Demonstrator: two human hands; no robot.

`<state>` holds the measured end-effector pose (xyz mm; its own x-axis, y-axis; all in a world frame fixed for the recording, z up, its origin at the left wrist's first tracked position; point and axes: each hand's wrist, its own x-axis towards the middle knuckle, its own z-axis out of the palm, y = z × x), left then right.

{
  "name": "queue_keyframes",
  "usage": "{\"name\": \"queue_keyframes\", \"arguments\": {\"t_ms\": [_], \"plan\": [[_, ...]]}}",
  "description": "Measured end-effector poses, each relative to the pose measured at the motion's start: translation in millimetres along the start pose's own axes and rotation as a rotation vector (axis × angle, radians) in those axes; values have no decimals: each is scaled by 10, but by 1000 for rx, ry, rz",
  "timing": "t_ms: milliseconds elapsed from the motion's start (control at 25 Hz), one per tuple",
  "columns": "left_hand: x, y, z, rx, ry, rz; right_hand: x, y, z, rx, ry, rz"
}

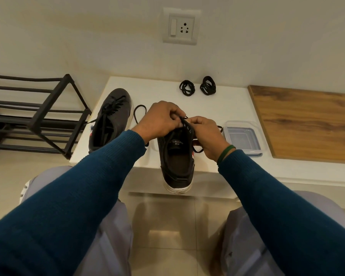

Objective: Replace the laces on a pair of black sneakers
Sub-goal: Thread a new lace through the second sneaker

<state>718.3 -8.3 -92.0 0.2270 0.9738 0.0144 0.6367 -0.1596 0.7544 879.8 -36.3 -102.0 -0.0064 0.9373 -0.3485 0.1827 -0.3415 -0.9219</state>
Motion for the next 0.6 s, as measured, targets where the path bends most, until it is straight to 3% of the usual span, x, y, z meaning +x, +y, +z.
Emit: {"name": "queue_keyframes", "arguments": {"t_ms": [120,240,280,320,400,480,520,560,600], "plan": [[-8,12,-10,44,-25,22,4,-130,66,122,120,-77],[-23,3,-35,112,-19,50,99,-475,-214,729,232,-172],[-29,-2,-45,121,-20,54,123,-560,-376,753,270,-223],[-37,-6,-55,131,-17,59,145,-604,-526,554,314,-276],[-48,-17,-67,166,-6,78,110,-576,-648,-277,281,-311],[-60,-25,-68,197,3,100,66,-370,-523,-975,-23,-194],[-64,-24,-71,206,4,104,46,-310,-419,-1051,-162,-202],[-66,-19,-77,212,4,105,8,-326,-344,-890,-226,-302],[-62,-22,-87,217,1,99,-8,-411,-352,-531,-206,-414]]}}
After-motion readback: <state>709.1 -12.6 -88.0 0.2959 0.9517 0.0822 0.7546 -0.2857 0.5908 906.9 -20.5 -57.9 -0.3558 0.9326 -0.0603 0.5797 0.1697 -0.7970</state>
